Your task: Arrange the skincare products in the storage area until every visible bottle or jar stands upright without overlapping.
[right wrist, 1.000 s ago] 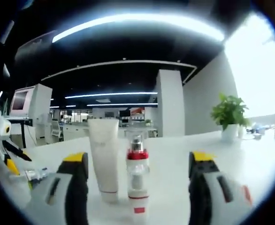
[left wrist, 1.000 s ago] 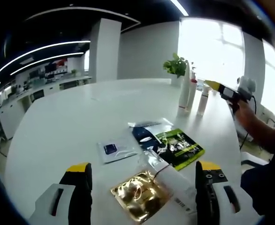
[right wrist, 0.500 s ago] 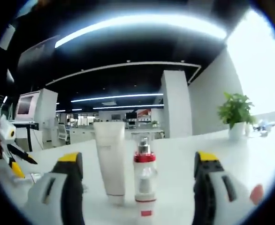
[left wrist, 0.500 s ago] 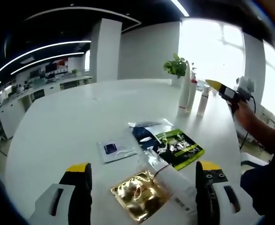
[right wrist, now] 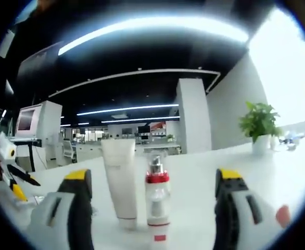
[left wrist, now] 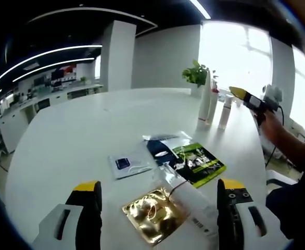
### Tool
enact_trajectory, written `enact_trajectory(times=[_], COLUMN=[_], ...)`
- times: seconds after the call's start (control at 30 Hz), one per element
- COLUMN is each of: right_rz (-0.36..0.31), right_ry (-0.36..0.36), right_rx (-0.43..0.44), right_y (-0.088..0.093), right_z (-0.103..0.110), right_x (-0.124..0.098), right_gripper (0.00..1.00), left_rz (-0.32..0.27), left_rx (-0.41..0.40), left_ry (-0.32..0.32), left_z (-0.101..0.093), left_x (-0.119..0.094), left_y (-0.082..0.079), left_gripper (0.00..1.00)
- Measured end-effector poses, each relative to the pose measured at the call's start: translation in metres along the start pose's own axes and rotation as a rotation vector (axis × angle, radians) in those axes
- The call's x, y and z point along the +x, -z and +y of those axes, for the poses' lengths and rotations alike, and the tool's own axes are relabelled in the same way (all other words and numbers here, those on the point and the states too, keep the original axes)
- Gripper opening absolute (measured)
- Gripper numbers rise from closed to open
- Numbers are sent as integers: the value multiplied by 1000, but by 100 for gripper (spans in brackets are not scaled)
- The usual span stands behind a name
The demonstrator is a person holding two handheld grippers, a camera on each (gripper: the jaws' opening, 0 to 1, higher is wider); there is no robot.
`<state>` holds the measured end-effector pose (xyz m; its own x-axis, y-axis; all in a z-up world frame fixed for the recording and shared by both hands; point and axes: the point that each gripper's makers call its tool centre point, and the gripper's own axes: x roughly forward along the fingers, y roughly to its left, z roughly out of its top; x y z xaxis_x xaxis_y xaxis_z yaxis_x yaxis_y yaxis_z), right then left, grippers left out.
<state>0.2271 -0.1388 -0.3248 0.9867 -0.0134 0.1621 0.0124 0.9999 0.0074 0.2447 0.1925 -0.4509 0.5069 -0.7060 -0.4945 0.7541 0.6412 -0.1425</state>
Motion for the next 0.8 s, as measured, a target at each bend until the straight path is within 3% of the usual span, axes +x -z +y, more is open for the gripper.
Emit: enact_trajectory(times=[0.8], right_rz=[-12], right_ry=[-17], right_rx=[-63], right_y=[-23], right_z=[10], right_x=[0], right_gripper=[95], left_rz=[-5], left_rx=[7], left_ry=[2], left_z=[-15], left_x=[-8], left_y=[2], left_gripper=[92])
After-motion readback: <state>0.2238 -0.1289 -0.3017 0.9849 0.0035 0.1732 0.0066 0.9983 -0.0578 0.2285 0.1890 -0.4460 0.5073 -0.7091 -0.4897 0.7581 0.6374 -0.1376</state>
